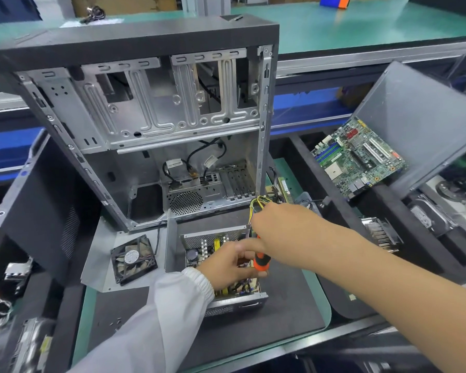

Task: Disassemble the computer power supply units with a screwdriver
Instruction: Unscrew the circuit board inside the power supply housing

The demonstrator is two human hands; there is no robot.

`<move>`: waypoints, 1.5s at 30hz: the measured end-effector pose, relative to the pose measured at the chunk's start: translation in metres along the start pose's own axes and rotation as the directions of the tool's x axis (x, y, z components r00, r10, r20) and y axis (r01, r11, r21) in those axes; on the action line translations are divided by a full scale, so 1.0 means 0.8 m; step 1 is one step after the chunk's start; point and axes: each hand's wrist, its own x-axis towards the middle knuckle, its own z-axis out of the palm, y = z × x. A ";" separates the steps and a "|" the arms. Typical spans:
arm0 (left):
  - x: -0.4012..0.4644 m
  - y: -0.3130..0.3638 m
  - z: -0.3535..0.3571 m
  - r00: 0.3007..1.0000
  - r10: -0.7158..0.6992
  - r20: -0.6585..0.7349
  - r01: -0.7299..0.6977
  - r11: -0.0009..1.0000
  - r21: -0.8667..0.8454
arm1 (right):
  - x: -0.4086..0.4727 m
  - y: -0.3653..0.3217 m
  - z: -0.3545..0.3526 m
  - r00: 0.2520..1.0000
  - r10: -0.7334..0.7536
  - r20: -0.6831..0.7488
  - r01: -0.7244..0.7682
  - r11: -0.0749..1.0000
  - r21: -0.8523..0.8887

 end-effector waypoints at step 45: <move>0.011 0.004 -0.042 0.971 -0.176 -0.162 0.225 0.899 0.376 | -0.008 0.058 -0.025 0.996 0.065 0.055 -0.083 0.885 0.458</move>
